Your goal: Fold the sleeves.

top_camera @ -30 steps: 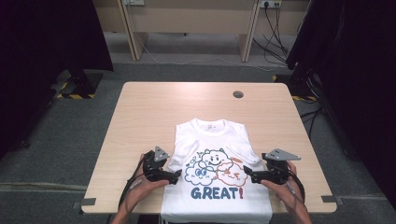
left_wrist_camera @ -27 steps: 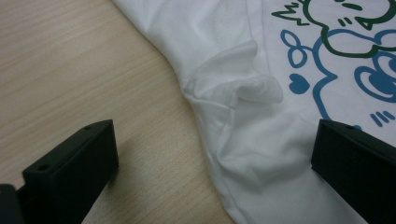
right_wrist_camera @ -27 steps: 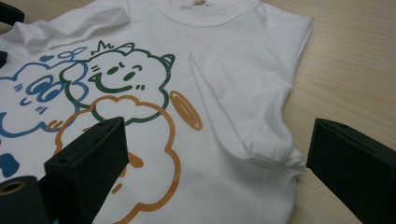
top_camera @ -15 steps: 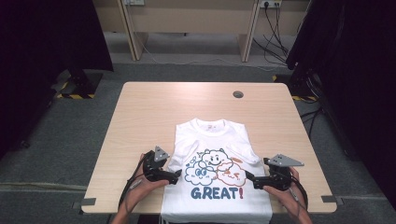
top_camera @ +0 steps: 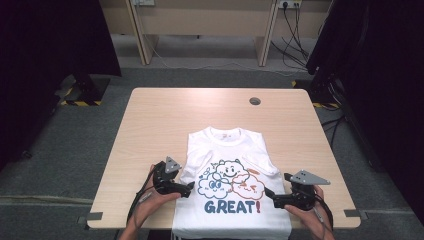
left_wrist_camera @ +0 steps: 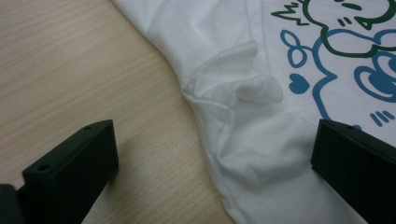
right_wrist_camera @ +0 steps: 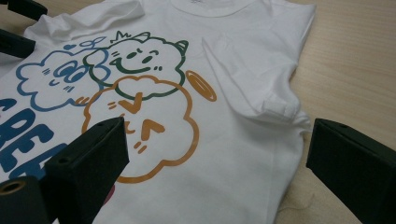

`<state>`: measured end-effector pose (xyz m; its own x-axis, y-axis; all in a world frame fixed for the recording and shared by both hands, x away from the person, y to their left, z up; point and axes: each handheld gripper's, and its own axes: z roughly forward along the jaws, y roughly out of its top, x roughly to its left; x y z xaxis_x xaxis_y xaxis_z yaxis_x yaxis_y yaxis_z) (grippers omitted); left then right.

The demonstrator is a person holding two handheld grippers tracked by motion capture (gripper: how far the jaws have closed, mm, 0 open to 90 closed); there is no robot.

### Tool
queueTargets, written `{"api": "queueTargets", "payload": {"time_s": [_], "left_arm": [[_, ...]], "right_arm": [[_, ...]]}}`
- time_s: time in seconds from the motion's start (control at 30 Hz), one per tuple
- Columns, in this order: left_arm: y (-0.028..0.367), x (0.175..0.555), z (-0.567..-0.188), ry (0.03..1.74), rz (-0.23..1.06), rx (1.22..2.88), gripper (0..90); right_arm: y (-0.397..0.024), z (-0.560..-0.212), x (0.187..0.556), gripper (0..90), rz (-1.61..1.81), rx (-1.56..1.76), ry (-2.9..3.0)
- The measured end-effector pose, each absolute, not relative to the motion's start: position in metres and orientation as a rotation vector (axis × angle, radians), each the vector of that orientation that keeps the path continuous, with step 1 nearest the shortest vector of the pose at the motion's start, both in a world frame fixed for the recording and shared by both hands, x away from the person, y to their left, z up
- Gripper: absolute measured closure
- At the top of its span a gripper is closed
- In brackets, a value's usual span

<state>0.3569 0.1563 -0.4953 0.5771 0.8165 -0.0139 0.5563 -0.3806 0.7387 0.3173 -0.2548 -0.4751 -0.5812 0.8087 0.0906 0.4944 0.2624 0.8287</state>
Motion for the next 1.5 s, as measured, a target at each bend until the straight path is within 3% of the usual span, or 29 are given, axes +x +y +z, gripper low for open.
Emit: {"api": "queueTargets", "payload": {"time_s": [1.5], "left_arm": [[0.157,0.357,-0.495,1.084,0.456,2.090,0.0]], "right_arm": [[-0.264,-0.487,0.283,5.6,1.255,1.207,2.172]]}}
